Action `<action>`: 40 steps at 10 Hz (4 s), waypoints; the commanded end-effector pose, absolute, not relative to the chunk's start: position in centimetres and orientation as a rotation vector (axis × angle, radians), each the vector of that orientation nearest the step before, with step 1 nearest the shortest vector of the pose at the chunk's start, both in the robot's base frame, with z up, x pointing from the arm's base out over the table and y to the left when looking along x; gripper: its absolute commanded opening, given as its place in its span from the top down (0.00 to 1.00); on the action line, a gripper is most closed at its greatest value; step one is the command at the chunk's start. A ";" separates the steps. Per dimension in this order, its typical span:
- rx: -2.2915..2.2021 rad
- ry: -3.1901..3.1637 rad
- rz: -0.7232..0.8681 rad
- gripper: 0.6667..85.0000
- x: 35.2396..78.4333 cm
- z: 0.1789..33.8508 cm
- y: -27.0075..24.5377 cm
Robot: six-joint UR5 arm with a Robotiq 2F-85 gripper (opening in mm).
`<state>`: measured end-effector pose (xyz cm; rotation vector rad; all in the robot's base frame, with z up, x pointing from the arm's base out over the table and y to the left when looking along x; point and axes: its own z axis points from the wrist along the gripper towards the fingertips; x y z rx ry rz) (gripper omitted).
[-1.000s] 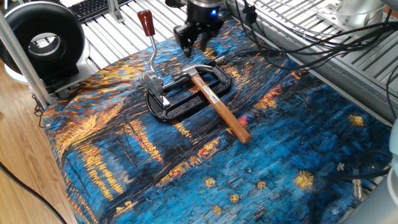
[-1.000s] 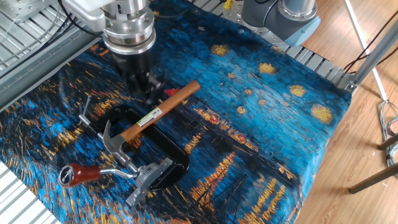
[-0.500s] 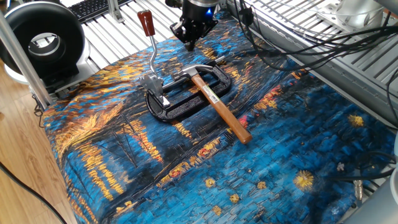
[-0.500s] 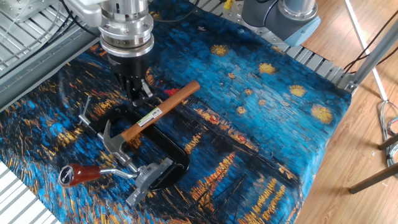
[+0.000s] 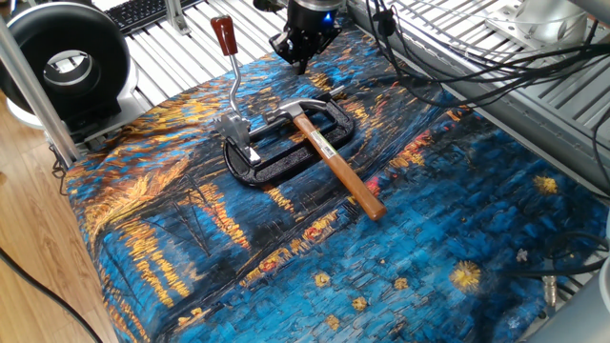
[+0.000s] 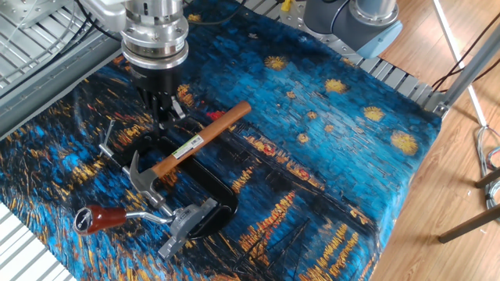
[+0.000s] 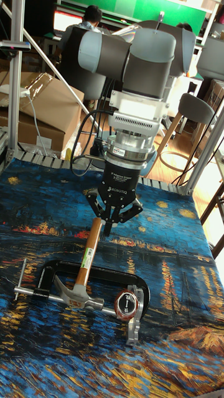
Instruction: Push down the lever
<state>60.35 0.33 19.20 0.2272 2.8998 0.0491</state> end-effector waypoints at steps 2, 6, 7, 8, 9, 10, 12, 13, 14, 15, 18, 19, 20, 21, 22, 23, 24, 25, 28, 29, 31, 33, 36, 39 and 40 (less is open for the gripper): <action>0.248 2.892 0.073 0.99 60.6 19.2 0.6; 0.220 2.897 0.072 0.99 60.6 18.9 0.7; 0.210 2.897 0.064 0.99 60.6 18.9 0.5; 0.208 2.896 0.066 0.99 60.6 18.9 0.6; 0.215 2.891 0.094 0.99 60.8 18.9 1.2; 0.222 2.881 0.117 0.99 61.1 19.2 1.8; 0.156 2.819 0.122 0.99 62.8 19.6 2.3; 0.153 2.788 0.135 0.99 63.6 19.7 2.7; 0.169 2.763 0.122 0.99 64.4 19.5 2.5; 0.144 2.718 0.123 0.98 65.7 19.3 2.8; 0.003 2.592 0.253 0.77 68.6 20.5 6.0; -0.005 2.608 0.200 0.72 68.5 20.3 5.5; -0.017 2.612 0.113 0.72 68.6 19.9 4.3; -0.015 2.592 0.085 0.72 69.3 19.2 4.0; -0.021 2.572 0.096 0.71 69.9 18.7 4.2; -0.032 2.566 0.089 0.68 70.1 18.5 4.2; -0.039 2.556 0.091 0.62 70.3 18.6 4.3; -0.047 2.543 0.097 0.59 70.5 18.7 4.4; -0.054 2.531 0.086 0.59 70.9 18.2 4.3; -0.059 2.531 0.088 0.58 70.9 18.0 4.4; -0.068 2.524 0.079 0.57 71.0 17.8 4.4; -0.087 2.508 0.078 0.52 71.3 17.8 4.5; -0.068 2.508 0.064 0.51 71.0 16.7 4.7; -0.058 2.501 0.071 0.52 71.0 16.4 4.9; -0.043 2.501 0.075 0.52 70.9 16.2 5.1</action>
